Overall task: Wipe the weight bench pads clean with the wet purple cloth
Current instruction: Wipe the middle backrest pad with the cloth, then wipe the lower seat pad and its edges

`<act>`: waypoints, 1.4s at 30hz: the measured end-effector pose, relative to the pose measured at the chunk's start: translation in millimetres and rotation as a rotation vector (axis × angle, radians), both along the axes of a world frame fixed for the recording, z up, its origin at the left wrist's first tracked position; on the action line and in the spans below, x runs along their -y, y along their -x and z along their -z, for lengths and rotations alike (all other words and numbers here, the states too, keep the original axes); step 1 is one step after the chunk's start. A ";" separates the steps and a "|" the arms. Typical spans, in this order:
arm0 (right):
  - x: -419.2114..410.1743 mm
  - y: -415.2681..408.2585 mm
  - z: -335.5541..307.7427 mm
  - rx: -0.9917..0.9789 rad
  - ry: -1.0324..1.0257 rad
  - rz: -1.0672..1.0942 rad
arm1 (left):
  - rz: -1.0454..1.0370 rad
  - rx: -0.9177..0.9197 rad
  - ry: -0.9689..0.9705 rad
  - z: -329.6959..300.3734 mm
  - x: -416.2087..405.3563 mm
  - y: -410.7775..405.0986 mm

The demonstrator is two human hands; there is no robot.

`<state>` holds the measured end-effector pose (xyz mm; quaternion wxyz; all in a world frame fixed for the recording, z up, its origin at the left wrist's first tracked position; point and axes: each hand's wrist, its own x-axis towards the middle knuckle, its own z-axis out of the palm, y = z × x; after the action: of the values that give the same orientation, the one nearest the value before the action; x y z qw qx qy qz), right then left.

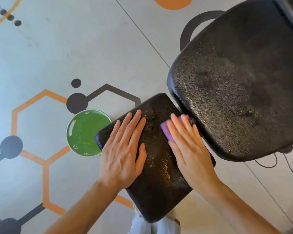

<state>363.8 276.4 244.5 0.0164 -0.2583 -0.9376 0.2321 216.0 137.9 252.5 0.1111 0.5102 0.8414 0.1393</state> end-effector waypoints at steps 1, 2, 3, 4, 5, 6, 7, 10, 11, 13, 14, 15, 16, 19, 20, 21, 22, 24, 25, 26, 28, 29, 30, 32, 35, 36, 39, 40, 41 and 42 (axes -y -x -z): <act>-7.4 26.5 3.8 -0.047 -0.009 0.006 | 0.002 -0.005 0.004 0.4 -0.6 -0.4; -15.0 54.7 4.9 -0.063 -0.013 -0.008 | 0.005 -0.010 0.012 0.3 -0.3 -0.9; -21.8 76.0 4.5 -0.064 -0.019 -0.022 | 0.010 -0.013 0.021 0.0 0.4 -0.8; -26.4 83.9 4.5 -0.053 -0.011 -0.056 | 0.019 -0.015 0.026 -0.3 0.7 -0.2; -28.8 75.7 6.5 -0.056 -0.010 -0.089 | 0.024 -0.019 0.026 -0.5 0.4 0.4; -27.7 54.6 5.3 -0.052 -0.008 -0.115 | 0.028 -0.025 0.024 -0.5 -0.1 0.4; -22.2 25.6 4.8 -0.037 0.002 -0.131 | 0.031 -0.025 0.024 -0.5 -0.2 0.1; -7.7 -13.0 -0.8 0.002 0.052 -0.107 | 0.011 -0.010 0.012 -1.9 0.5 -0.2; -8.2 4.3 1.9 -0.013 0.040 -0.085 | 0.012 -0.013 0.014 -2.0 -0.6 -0.3; -12.3 55.5 3.8 -0.027 -0.008 -0.068 | 0.014 -0.012 0.021 -3.4 -0.9 -1.6; -15.9 72.8 4.1 -0.026 -0.028 -0.077 | 0.013 -0.011 0.023 -4.2 -0.9 -1.3; -19.0 77.8 4.1 -0.023 -0.020 -0.104 | 0.015 -0.008 0.028 -4.6 -1.2 -0.8; -20.4 67.6 5.5 -0.029 -0.005 -0.129 | 0.015 -0.007 0.032 -4.8 -1.7 -0.8; -2.0 -5.0 1.4 0.016 0.021 -0.109 | 0.014 0.010 0.033 -4.1 -0.2 -0.1; 4.9 -17.7 -2.4 0.031 0.031 -0.081 | 0.011 0.021 0.029 -4.6 0.3 0.2; 7.2 -16.4 -1.1 0.036 0.024 -0.051 | 0.003 0.024 0.024 -4.8 -0.4 0.8; 6.2 -2.6 2.2 0.019 0.008 -0.023 | 0.003 0.022 0.026 -3.9 -1.1 0.9; -3.8 38.5 2.4 -0.001 -0.007 0.021 | 0.007 0.023 0.046 -4.5 -0.2 -1.0; -9.5 54.7 1.9 -0.003 -0.006 0.036 | 0.004 0.027 0.049 -5.3 -0.2 -0.3; -14.4 64.2 1.0 -0.005 0.009 0.036 | 0.001 0.030 0.049 -5.8 -0.9 0.8; -16.5 61.8 4.1 -0.020 0.039 0.013 | -0.005 0.048 0.045 -6.0 -1.1 0.5; -15.8 56.2 5.9 -0.038 0.055 0.024 | -0.008 0.061 0.035 -6.7 -0.6 0.1; -14.9 52.0 6.7 -0.057 0.061 0.046 | -0.009 0.077 0.026 -7.3 0.1 -0.1; -16.1 54.6 8.2 -0.134 0.040 0.100 | 0.002 0.113 0.012 -8.0 1.1 1.7; -13.7 64.0 4.7 -0.235 0.114 0.255 | 0.064 0.211 -0.020 -10.2 6.6 8.9; -11.7 63.2 0.6 -0.251 0.127 0.318 | 0.103 0.249 -0.035 -11.8 8.9 11.9; -1.1 50.7 -20.7 -0.242 0.084 0.493 | 0.199 0.309 -0.065 -15.8 16.6 24.5; 5.2 43.0 -27.4 -0.221 0.067 0.557 | 0.229 0.304 -0.067 -16.0 18.8 28.8; 12.8 33.7 -33.0 -0.191 0.054 0.626 | 0.265 0.289 -0.064 -15.6 19.9 32.3; 21.6 24.7 -37.8 -0.160 0.045 0.692 | 0.306 0.262 -0.061 -14.4 19.5 34.6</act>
<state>339.1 254.8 282.4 0.1616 -0.5421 -0.7850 0.2528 181.4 118.5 266.9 0.2238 0.6128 0.7278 0.2113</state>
